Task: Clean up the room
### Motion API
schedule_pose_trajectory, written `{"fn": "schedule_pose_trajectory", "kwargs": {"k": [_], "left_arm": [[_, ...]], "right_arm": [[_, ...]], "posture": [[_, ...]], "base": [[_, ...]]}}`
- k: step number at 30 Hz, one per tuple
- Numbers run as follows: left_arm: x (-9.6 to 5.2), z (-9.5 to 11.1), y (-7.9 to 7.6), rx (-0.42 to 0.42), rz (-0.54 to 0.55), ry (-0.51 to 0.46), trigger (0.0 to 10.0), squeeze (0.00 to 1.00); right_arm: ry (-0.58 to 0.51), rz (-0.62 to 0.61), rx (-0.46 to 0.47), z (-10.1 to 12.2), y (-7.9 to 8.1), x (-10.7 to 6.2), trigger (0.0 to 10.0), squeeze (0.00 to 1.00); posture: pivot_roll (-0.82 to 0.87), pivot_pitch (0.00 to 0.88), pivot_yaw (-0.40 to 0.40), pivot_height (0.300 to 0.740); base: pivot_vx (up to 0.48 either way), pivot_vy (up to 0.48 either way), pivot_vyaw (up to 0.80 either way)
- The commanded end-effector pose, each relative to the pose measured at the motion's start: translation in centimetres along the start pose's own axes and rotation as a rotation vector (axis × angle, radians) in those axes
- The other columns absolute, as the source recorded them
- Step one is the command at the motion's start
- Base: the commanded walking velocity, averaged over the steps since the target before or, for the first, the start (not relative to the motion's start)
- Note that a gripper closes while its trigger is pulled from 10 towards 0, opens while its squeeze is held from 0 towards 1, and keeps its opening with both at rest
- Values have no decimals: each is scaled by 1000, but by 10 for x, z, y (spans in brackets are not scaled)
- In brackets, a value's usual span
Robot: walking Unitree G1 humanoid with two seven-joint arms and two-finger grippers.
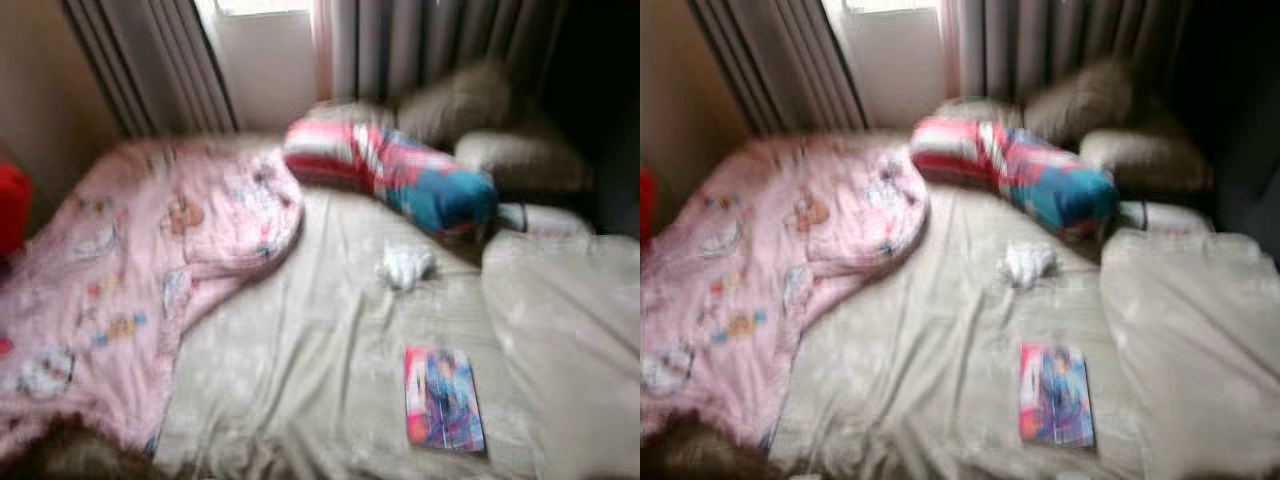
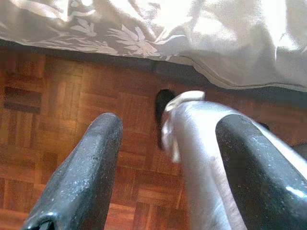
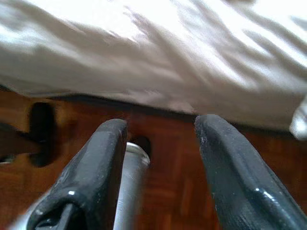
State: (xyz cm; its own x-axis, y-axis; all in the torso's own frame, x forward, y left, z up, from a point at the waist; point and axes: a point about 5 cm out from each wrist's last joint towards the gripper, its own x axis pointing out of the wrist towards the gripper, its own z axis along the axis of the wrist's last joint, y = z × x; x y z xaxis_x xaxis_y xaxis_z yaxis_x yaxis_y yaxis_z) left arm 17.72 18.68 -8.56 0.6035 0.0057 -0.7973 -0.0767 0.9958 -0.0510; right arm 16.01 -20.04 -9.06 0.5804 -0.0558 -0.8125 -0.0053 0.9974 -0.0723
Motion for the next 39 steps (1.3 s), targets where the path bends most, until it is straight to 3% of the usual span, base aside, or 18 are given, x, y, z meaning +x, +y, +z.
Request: {"fn": "schedule_pose_trajectory", "kwargs": {"k": [1, 20, 39], "left_arm": [[-3, -8, 9, -6, 24, 33, 10000, 0], [-2, -7, 9, -16, 29, 31, 10000, 0], [-2, -7, 9, -21, 30, 31, 10000, 0]], "right_arm": [[7, 26, 15, 0, 11, 1, 10000, 0], [3, 27, -20, 3, 12, 2, 10000, 0], [0, 32, 5, 8, 15, 3, 10000, 0]], "posture": [[-51, 149, 23, 740], [-48, 161, 24, 740], [-46, 168, 23, 740]], "base": [[0, 398, 0], [0, 396, 94], [0, 395, 107]]}}
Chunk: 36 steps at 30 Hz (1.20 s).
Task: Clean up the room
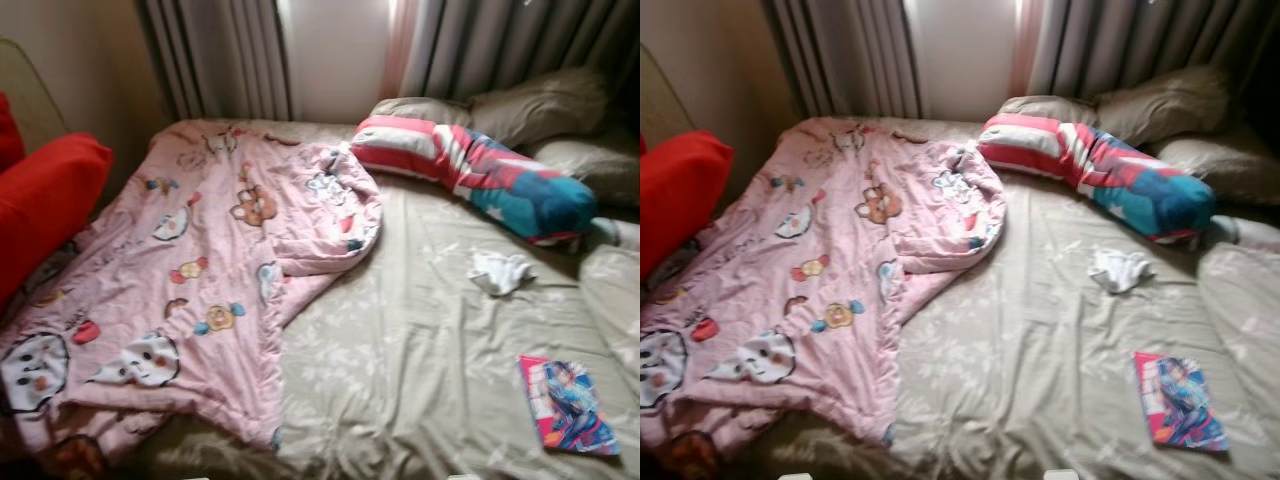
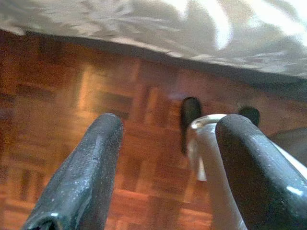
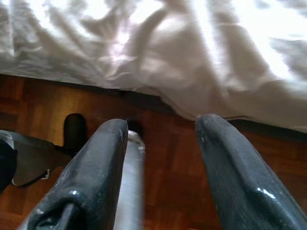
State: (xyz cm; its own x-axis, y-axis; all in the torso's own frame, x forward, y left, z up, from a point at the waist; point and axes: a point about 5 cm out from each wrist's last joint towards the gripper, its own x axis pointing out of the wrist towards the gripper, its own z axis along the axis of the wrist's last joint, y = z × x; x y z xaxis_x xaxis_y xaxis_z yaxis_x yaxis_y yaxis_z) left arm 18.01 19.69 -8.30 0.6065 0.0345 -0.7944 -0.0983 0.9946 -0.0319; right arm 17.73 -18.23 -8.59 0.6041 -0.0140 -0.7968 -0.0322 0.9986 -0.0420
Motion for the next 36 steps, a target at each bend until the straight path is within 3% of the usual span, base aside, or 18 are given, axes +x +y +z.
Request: {"fn": "schedule_pose_trajectory", "kwargs": {"k": [1, 5, 13, 17, 33, 36], "left_arm": [[-2, -11, 0, -15, 3, 38, 10000, 0], [-2, -11, 0, -15, 2, 38, 10000, 0], [-2, -12, 0, -13, 3, 39, 10000, 0], [-2, -11, 1, -11, 3, 39, 10000, 0], [-2, -11, 0, -11, -2, 30, 10000, 0], [-2, -11, 0, -5, -3, 33, 10000, 0]], "right_arm": [[31, -7, 6, -9, -2, -2, 10000, 0], [27, 2, -15, -9, -1, -2, 10000, 0], [29, 12, -9, -10, 1, -2, 10000, 0], [26, 4, 30, -10, 1, -2, 10000, 0], [3, 4, 16, -4, 1, -1, 10000, 0], [-7, 5, 12, -3, 1, -1, 10000, 0]], "posture": [[-46, 168, 24, 740], [-46, 169, 25, 740], [-45, 170, 25, 740], [-44, 172, 27, 740], [-42, 164, 27, 740], [-40, 163, 27, 740]], "base": [[0, 394, 0], [0, 395, 114], [0, 393, 762], [0, 370, 0], [0, 0, 0], [0, 0, 692]]}}
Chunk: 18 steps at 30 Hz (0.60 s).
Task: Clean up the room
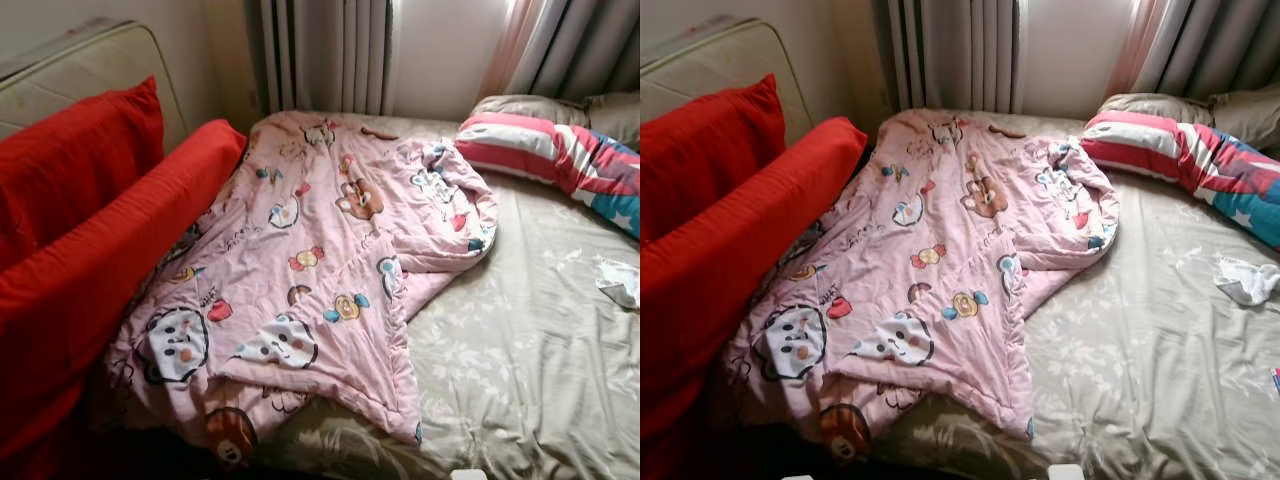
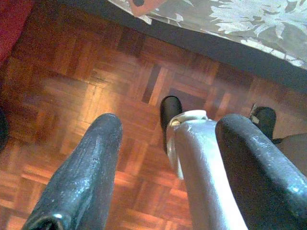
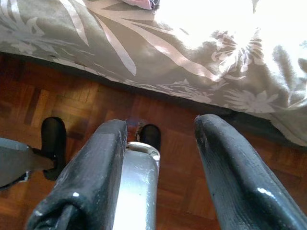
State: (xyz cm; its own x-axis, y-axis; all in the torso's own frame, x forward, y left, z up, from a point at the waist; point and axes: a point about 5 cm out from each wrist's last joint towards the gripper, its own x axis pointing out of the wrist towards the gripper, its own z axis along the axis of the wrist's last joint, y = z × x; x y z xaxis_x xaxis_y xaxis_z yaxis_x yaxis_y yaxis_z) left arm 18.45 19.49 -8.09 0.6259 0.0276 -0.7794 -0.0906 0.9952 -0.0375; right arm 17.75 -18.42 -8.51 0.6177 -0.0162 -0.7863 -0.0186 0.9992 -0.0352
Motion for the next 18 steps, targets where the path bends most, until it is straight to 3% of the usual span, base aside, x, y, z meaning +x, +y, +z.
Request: {"fn": "schedule_pose_trajectory", "kwargs": {"k": [1, 5, 18], "left_arm": [[-4, -16, 3, -6, 6, 58, 10000, 0], [-4, -16, 4, 13, 8, 65, 10000, 0], [-4, -17, 5, 21, 7, 66, 10000, 0]], "right_arm": [[8, 9, -4, -3, 4, -1, 10000, 0], [6, 12, 12, -4, 5, -1, 10000, 0], [3, 20, 17, -4, 8, -1, 10000, 0]], "posture": [[-40, 163, 27, 740], [-39, 156, 29, 740], [-42, 141, 37, 740]], "base": [[0, 0, 800], [126, 0, 688], [316, 0, 0]]}}
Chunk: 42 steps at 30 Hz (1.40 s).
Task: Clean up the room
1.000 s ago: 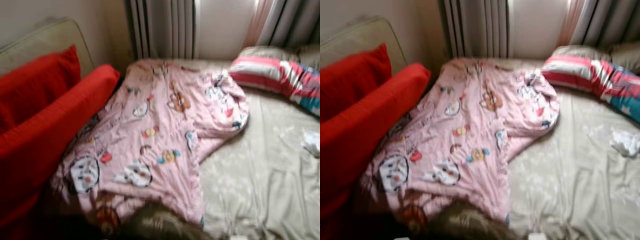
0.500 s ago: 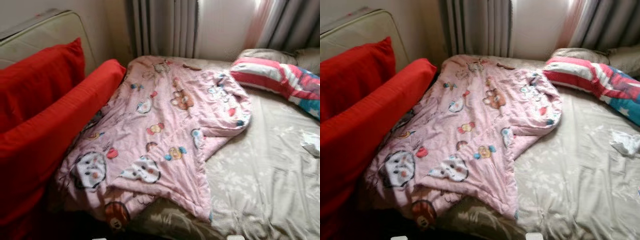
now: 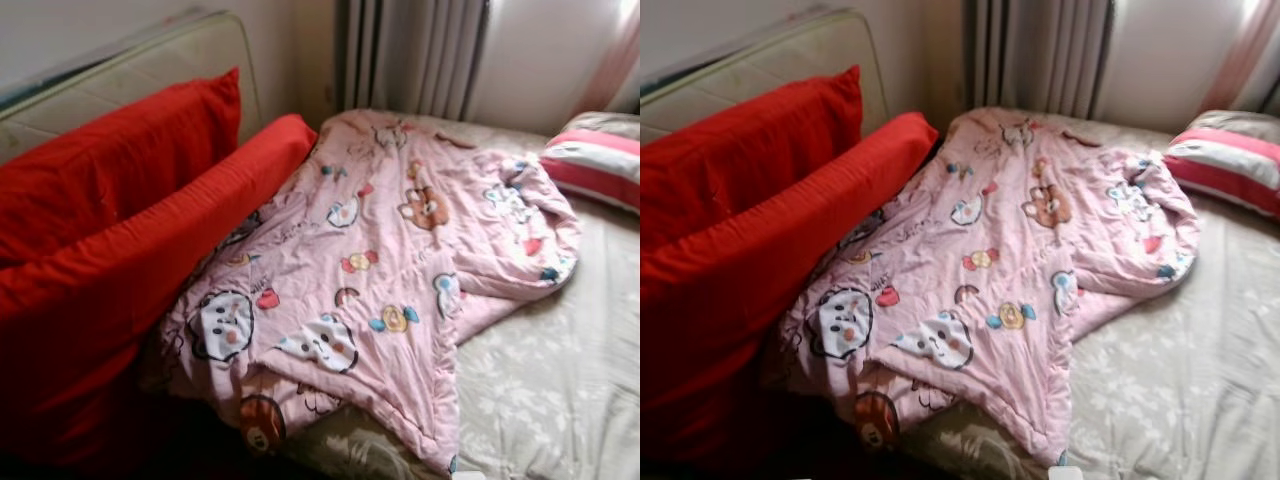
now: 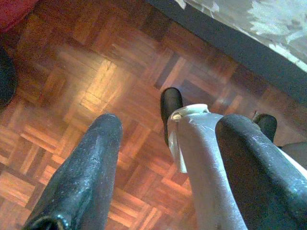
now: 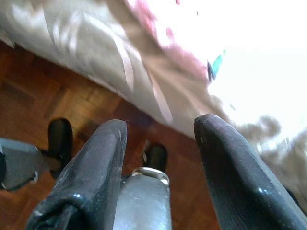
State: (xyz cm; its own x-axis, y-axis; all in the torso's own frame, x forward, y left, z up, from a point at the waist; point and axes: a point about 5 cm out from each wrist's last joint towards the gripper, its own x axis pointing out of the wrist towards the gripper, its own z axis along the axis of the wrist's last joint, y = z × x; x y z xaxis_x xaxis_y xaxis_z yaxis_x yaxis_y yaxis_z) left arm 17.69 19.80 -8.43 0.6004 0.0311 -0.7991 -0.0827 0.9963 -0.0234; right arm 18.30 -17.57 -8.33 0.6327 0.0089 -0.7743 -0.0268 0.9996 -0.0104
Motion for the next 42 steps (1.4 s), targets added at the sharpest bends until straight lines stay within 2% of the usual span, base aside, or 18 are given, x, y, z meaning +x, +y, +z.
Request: {"fn": "schedule_pose_trajectory", "kwargs": {"k": [1, 6, 8, 17, 22, 24, 31, 36, 42], "left_arm": [[-2, -9, 1, 7, 0, 34, 10000, 0], [-2, -9, 1, 6, 2, 31, 10000, 0], [-2, -9, 1, 1, 3, 28, 10000, 0], [-2, -9, 2, 2, 3, 25, 10000, 0], [-2, -7, 2, 1, 6, 10, 10000, 0], [-2, -4, 2, -1, 8, -32, 10000, 0], [-3, 3, 2, -26, 11, -117, 10000, 0], [-4, 5, 1, -45, 7, -156, 10000, 0], [-4, 5, 1, -47, -1, -164, 10000, 0]], "right_arm": [[21, -1, -5, -9, 0, -2, 10000, 0], [20, 4, -3, -9, 1, -2, 10000, 0], [21, 0, 25, -10, 1, -2, 10000, 0], [-7, -2, 43, -3, 0, -1, 10000, 0], [-53, -9, 48, 8, -1, 1, 10000, 0], [-141, 0, 70, 27, -1, 3, 10000, 0], [-256, 16, 83, 50, 0, 4, 10000, 0], [-292, 18, 86, 59, 0, 5, 10000, 0], [-293, 2, 95, 65, 0, 6, 10000, 0]], "posture": [[-43, 138, 36, 740], [-40, 137, 37, 740], [-40, 138, 36, 740], [-42, 154, 35, 740], [-38, 167, 33, 740], [-40, 176, 33, 740], [-43, 191, 32, 740], [-41, 202, 30, 740], [-41, 208, 30, 715]], "base": [[330, 0, 800], [260, 0, 800], [0, 0, 0], [0, 0, 0], [0, 0, 0], [0, 0, 0], [0, 0, 0], [0, 0, 0], [0, 0, 0]]}}
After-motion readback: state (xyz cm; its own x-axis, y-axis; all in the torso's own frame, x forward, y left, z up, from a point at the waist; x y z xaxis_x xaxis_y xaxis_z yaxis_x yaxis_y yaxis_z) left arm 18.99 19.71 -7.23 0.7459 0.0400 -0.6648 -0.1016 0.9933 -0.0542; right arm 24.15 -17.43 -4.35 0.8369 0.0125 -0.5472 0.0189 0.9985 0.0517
